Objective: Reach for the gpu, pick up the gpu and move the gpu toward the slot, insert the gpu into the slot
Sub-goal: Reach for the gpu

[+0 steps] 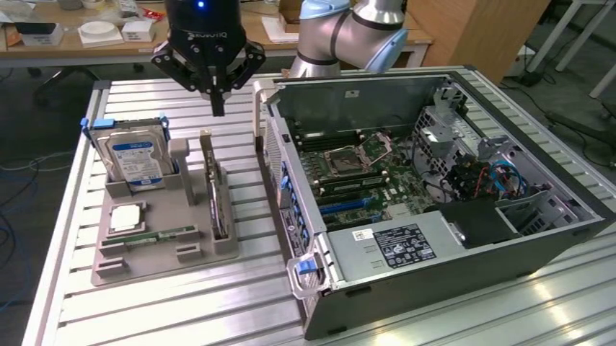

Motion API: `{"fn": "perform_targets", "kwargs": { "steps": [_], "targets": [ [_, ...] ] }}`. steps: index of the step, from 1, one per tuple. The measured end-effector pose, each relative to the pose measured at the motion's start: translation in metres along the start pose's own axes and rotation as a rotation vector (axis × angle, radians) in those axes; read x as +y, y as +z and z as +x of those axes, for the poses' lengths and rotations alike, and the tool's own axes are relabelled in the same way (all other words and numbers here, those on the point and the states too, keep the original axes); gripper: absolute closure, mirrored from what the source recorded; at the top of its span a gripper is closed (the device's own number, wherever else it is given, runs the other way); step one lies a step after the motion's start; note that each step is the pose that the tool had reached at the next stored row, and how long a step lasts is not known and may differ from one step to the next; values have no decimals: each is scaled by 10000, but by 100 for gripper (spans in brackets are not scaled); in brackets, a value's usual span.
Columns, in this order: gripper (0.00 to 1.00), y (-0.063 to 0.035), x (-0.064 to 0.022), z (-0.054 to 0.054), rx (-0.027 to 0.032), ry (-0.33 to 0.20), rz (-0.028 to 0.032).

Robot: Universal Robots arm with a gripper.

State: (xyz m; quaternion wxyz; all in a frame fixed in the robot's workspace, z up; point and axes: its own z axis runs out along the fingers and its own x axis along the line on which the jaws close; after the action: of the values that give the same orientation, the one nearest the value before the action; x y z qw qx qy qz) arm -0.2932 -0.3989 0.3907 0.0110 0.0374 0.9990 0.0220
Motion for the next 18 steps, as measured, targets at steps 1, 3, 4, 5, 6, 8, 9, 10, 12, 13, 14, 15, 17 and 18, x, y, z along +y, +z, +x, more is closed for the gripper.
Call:
{"fn": "perform_targets", "kwargs": {
  "steps": [1,3,4,5,6,8,9,10,12,13,14,15,17,18],
  "targets": [
    [87,0,-1,11,0,0,0],
    [87,0,-2,34,1,1,0],
    [87,0,-3,46,2,1,0],
    [87,1,-4,57,3,1,1],
    [87,1,-5,67,4,1,0],
    [87,2,-7,87,7,1,0],
    [87,2,-7,96,8,2,1],
    [87,2,-8,106,9,2,1],
    [87,2,-9,126,12,2,1],
    [87,3,-10,137,13,2,1],
    [87,2,-11,148,15,2,1],
    [87,3,-12,159,17,2,2],
    [87,3,-13,179,18,1,1],
    [87,3,-14,180,18,1,1]
  ]
}}
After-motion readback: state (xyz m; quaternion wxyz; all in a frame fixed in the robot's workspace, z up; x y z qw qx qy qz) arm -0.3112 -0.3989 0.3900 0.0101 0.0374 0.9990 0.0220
